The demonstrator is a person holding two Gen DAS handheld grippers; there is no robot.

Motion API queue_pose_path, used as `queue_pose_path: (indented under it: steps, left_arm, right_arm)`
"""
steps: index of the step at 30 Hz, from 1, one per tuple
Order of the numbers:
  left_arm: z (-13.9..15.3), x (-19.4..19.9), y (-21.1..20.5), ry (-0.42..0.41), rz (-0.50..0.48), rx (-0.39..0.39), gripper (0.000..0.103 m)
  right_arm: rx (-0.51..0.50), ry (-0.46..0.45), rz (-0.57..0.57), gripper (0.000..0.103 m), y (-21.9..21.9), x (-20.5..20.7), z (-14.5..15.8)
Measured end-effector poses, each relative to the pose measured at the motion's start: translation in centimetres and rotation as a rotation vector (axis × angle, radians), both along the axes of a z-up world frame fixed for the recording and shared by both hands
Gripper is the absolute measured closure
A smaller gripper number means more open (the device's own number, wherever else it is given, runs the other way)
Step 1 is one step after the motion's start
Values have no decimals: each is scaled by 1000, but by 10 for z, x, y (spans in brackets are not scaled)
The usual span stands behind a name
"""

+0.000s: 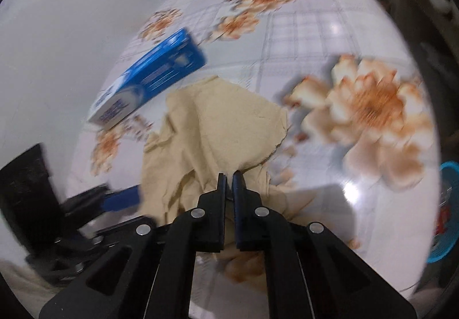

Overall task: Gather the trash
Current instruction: 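Grasp the beige cloth with the left tool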

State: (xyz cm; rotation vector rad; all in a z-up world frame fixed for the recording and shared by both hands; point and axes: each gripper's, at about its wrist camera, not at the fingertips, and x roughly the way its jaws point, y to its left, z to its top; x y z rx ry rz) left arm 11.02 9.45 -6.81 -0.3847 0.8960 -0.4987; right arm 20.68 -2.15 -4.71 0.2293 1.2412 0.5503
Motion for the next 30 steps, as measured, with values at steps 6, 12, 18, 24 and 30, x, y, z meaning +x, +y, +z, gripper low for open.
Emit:
queue_pose_path:
  steps: [6, 12, 18, 24, 30]
  left_arm:
    - [-9, 11, 16, 96, 55, -158, 64]
    - [-11, 18, 11, 128, 26, -186, 64]
    - [-5, 22, -2, 128, -2, -85, 67]
    - [0, 18, -17, 81, -41, 56, 67]
    - [4, 16, -20, 67, -57, 94, 67]
  right_arm:
    - [95, 31, 42, 98, 9, -20, -6]
    - [151, 22, 91, 98, 18, -35, -9]
    - [53, -85, 154, 97, 33, -50, 0]
    - [-76, -189, 211, 96, 42, -66, 6]
    - [-60, -202, 198, 65, 19, -82, 11]
